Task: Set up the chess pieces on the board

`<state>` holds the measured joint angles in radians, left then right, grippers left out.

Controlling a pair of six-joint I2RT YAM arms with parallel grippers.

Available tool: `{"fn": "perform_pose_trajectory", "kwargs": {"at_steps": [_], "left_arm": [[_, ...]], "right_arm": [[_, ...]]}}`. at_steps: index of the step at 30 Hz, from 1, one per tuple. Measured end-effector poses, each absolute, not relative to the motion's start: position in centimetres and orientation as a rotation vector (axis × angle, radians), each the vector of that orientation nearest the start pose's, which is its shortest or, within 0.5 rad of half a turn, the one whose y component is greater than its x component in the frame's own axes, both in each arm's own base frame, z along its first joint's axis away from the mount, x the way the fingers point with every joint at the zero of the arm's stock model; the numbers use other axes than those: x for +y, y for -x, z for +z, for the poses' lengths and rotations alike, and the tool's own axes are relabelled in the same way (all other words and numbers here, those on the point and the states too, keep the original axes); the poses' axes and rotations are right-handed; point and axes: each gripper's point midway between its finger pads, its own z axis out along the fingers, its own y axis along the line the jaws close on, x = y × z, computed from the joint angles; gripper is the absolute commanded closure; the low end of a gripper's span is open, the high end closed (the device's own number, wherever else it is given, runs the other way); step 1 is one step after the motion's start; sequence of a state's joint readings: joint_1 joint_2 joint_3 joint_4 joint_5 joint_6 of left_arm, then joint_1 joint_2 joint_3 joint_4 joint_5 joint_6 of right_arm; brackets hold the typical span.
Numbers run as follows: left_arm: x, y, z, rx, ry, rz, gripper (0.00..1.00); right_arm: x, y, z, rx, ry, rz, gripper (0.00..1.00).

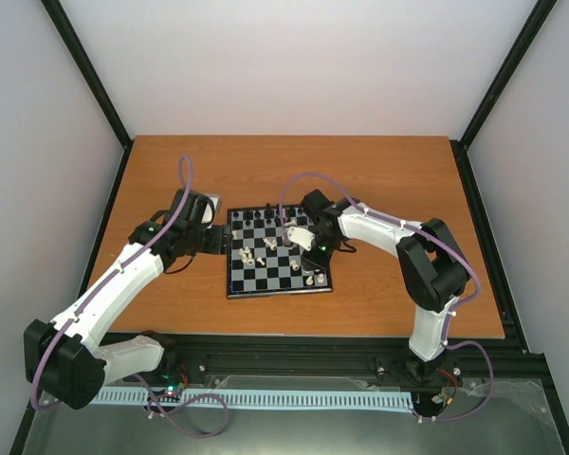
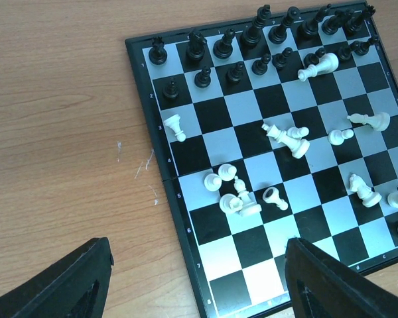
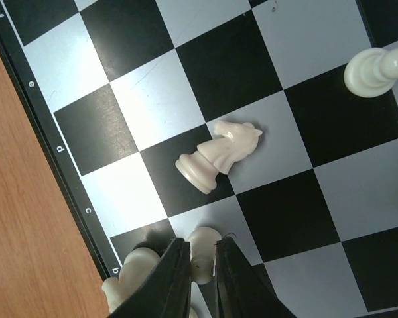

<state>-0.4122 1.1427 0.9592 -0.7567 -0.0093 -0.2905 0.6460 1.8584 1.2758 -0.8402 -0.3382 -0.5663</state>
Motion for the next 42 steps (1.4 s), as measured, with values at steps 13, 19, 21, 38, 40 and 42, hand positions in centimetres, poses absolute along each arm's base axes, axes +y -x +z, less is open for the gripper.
{"fn": "perform_pose_trajectory", "kwargs": {"at_steps": [13,19,21,38,40,42], "left_arm": [[-12.4,-28.1,16.9,2.532,-0.156,-0.289,0.26],[-12.5,-28.1,16.8,2.537,-0.159,-0.293,0.26],[-12.5,-28.1,16.7,2.538,-0.159,-0.292,0.26],[-12.4,-28.1,16.6,2.541,-0.167,-0.288,0.26],[-12.4,-28.1,16.6,2.541,-0.167,-0.288,0.26],[-12.4,-28.1,16.6,2.541,-0.167,-0.288,0.26]], "right_arm": [[27.3,-27.0,6.5,2.403,1.688,0.501,0.68],[28.8,-28.1,8.8,2.371,1.641,0.506,0.67],[29.3,-28.0,8.9,2.371,1.645,0.505,0.65],[29.8,-27.5,3.7,2.502,1.68,0.312,0.62],[29.7,-27.9,3.7,2.501,1.672,0.283,0.64],[29.6,-28.1,3.6,2.501,1.666,0.262,0.66]]}}
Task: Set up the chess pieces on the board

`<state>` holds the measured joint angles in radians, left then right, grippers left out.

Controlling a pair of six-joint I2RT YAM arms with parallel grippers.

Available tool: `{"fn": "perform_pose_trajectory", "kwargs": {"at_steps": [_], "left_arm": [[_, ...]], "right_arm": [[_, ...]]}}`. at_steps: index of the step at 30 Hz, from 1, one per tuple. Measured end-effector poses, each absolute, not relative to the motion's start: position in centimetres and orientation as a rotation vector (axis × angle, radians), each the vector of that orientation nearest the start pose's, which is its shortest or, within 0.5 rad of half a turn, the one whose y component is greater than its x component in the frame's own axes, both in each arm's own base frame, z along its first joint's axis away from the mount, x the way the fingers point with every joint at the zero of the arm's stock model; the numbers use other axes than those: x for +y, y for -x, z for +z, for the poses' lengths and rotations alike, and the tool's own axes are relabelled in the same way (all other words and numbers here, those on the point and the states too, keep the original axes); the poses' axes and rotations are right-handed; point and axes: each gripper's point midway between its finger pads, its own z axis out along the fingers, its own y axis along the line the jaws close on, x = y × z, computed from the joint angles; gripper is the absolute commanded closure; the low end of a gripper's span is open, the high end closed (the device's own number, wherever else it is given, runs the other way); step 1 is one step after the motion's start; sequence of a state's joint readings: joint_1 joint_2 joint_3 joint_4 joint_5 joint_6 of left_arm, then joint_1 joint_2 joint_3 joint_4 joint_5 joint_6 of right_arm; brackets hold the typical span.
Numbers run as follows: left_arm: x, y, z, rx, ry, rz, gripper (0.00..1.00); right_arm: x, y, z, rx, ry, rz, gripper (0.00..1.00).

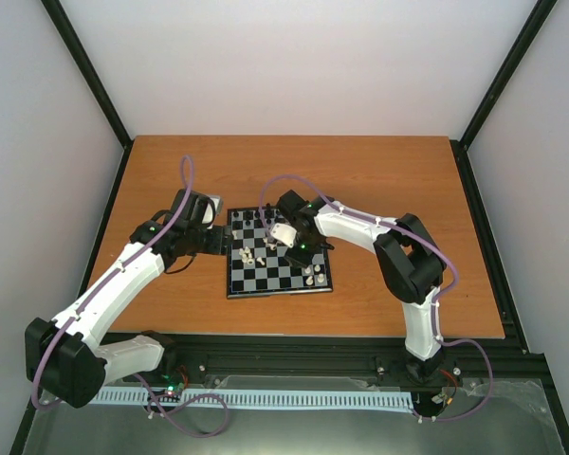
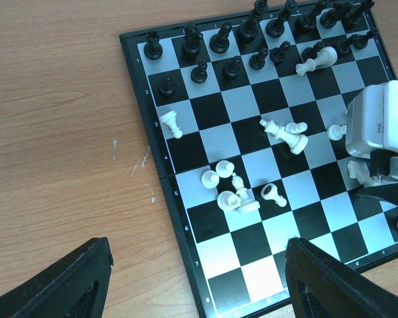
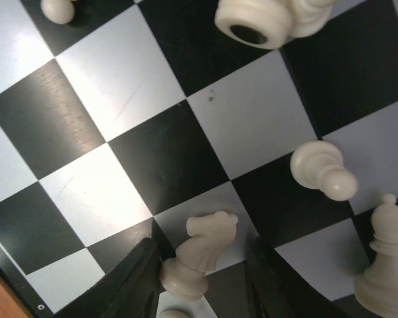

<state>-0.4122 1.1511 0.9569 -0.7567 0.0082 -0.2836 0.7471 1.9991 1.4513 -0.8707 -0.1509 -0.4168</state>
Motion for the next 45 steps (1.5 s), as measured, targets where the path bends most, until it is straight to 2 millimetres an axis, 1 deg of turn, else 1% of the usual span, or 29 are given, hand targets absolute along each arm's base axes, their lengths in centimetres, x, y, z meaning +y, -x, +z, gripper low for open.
{"fn": "perform_pose_trajectory", "kwargs": {"at_steps": [3,11,16,20,21,23,24,26,29,31,40,42,44,45], "left_arm": [[-12.4,-28.1,16.6,2.541,-0.167,-0.288,0.26],[-12.4,-28.1,16.6,2.542,-0.167,-0.287,0.26],[-12.4,-28.1,16.5,2.543,-0.168,-0.288,0.26],[-12.5,-28.1,16.5,2.545,-0.168,-0.287,0.26],[-12.5,-28.1,16.5,2.545,-0.168,-0.288,0.26],[-12.5,-28.1,16.4,2.547,-0.168,-0.287,0.26],[-12.5,-28.1,16.4,2.547,-0.168,-0.286,0.26],[-12.5,-28.1,16.4,2.547,-0.169,-0.286,0.26],[-12.5,-28.1,16.4,2.547,-0.169,-0.286,0.26],[-12.5,-28.1,16.4,2.547,-0.169,-0.286,0.26],[-12.5,-28.1,16.4,2.548,-0.168,-0.285,0.26],[-12.5,-28.1,16.3,2.552,-0.169,-0.284,0.26],[-12.5,-28.1,16.2,2.556,-0.169,-0.282,0.26],[-12.5,-28.2,16.1,2.558,-0.169,-0.282,0.26]], "right_arm": [[29.4,-28.4,3.6,2.502,1.655,0.235,0.68],[29.1,-28.7,3.4,2.512,1.64,0.198,0.69],[29.1,-28.8,3.4,2.513,1.639,0.194,0.79],[29.1,-28.8,3.3,2.516,1.636,0.196,0.82],[29.0,-28.8,3.3,2.517,1.636,0.196,0.81],[29.0,-28.8,3.3,2.517,1.635,0.197,0.69],[29.0,-28.8,3.3,2.519,1.631,0.199,0.67],[28.9,-28.9,3.3,2.52,1.624,0.201,0.67],[28.8,-29.0,3.3,2.519,1.615,0.202,0.72],[28.8,-29.1,3.3,2.52,1.608,0.204,0.73],[28.6,-29.3,3.2,2.517,1.599,0.202,0.74],[28.5,-29.2,3.2,2.516,1.598,0.202,0.73],[28.4,-29.2,3.2,2.517,1.594,0.203,0.69],[28.4,-29.2,3.2,2.519,1.592,0.203,0.68]]}}
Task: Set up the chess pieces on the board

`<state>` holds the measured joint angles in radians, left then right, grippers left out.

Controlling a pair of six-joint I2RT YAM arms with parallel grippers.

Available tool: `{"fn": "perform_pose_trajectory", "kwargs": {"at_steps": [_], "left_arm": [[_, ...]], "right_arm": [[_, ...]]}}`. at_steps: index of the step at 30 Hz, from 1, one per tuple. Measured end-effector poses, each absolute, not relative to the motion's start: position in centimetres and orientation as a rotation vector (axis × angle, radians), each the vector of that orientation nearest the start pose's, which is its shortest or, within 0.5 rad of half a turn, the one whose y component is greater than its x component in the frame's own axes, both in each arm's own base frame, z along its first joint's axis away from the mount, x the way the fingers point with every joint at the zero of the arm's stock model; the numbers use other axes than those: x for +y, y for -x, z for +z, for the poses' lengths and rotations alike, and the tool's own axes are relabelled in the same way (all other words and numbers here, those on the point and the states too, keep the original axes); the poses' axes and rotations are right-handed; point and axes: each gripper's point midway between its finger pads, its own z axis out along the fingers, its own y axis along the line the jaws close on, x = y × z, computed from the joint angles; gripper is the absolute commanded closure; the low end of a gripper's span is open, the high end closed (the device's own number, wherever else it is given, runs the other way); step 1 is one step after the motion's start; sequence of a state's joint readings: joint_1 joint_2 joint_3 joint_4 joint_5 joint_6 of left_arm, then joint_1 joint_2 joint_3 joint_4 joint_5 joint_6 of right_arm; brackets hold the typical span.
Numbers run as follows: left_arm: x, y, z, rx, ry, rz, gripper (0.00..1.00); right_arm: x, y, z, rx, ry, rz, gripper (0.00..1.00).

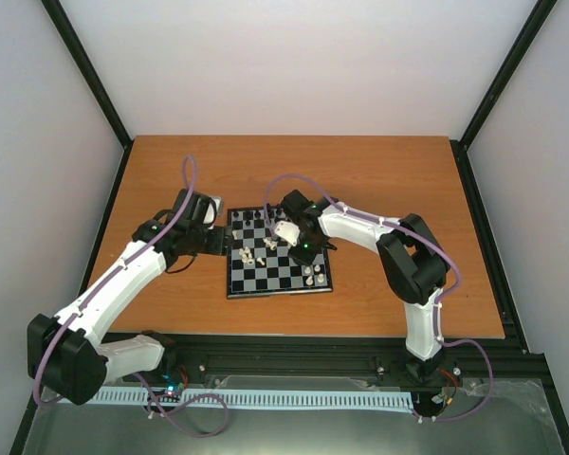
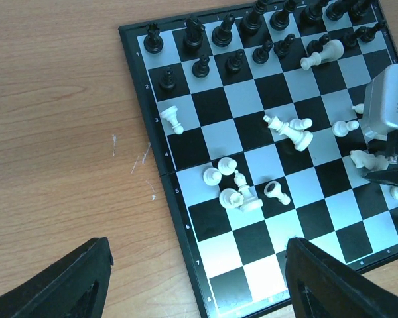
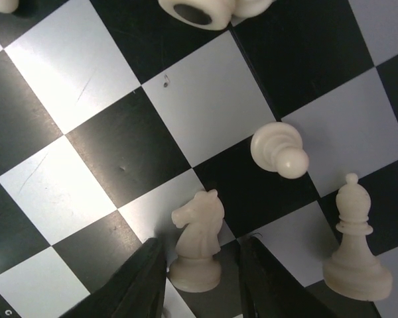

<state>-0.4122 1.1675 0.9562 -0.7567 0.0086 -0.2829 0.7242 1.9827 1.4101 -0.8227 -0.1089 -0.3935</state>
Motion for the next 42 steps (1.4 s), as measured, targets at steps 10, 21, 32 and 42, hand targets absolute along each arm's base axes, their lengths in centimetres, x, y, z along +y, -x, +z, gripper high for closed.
{"fn": "perform_pose_trajectory", "kwargs": {"at_steps": [10,21,32,42], "left_arm": [[-12.5,-28.2,16.0,2.56,-0.17,-0.281,0.26],[-12.7,-28.1,16.3,2.551,-0.166,-0.307,0.32],[-18.0,-28.3,21.5,2.307,-0.011,-0.844,0.43],[-22.9,-27.1,20.1,2.273,0.073,-1.133,0.55]], "right_arm": [[28.2,-29.2,3.2,2.518,1.591,0.209,0.84],[28.2,-26.8,8.9,2.372,1.559,0.413,0.86],[29.0,-24.7,12.8,2.135,1.551,0.574,0.87],[29.5,-24.4,13.5,2.087,1.55,0.621,0.86]]}}
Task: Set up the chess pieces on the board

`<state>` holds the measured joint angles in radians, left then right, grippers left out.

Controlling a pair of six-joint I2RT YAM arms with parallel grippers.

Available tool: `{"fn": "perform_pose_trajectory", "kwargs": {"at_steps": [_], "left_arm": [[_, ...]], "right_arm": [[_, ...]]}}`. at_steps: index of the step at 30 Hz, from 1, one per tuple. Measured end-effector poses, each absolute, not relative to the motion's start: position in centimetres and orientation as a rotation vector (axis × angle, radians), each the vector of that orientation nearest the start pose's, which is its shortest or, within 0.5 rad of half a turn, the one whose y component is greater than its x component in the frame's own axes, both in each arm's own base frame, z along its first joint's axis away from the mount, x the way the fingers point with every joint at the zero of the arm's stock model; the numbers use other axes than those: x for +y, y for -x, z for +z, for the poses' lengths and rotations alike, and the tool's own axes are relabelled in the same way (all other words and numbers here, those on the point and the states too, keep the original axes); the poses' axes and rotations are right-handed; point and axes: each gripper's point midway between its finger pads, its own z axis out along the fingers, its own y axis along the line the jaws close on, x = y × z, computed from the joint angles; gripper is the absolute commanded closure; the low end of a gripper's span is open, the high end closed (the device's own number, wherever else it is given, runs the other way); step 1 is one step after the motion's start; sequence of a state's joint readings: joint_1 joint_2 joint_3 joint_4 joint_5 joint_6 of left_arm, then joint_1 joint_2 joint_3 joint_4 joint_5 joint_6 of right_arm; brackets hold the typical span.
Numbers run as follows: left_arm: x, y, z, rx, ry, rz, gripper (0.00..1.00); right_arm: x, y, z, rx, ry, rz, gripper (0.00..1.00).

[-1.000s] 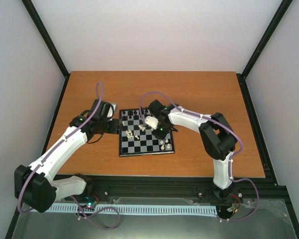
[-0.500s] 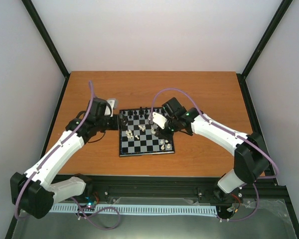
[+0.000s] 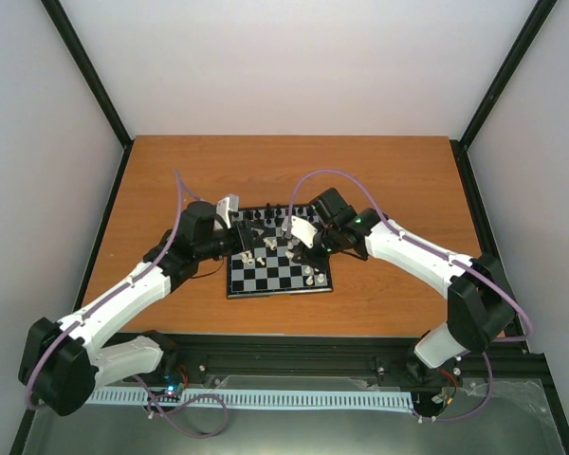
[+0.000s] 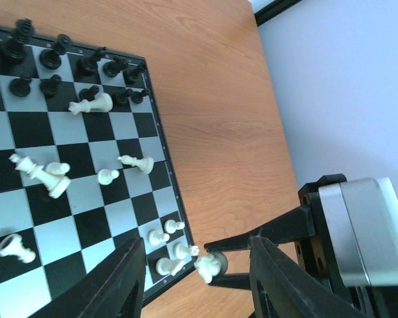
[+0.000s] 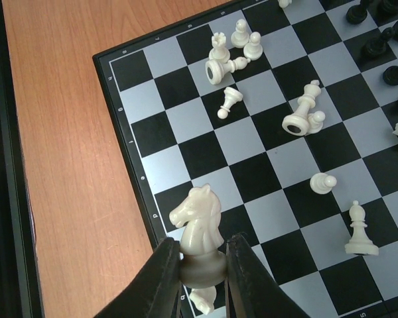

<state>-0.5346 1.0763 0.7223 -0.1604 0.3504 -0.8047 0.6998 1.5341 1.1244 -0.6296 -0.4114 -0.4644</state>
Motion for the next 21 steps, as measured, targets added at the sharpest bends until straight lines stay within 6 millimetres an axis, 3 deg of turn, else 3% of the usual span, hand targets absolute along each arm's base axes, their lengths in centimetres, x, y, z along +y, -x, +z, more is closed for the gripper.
{"fn": "perform_pose_trajectory", "kwargs": {"at_steps": [10,15,21], "left_arm": [[-25.3,-27.7,19.7,2.271,0.159,-1.293,0.59],[-26.5,-27.8,18.4,2.304,0.189,-1.341,0.66],[-28.5,-27.3,16.6,2.363,0.168,-1.384,0.66]], "right_arm": [[29.6,-24.3,15.0,2.03,1.534,0.628,0.85],[29.7,-24.2,15.7,2.007,1.528,0.636,0.85],[29.8,-24.4,15.8,1.995,1.524,0.632,0.85]]}}
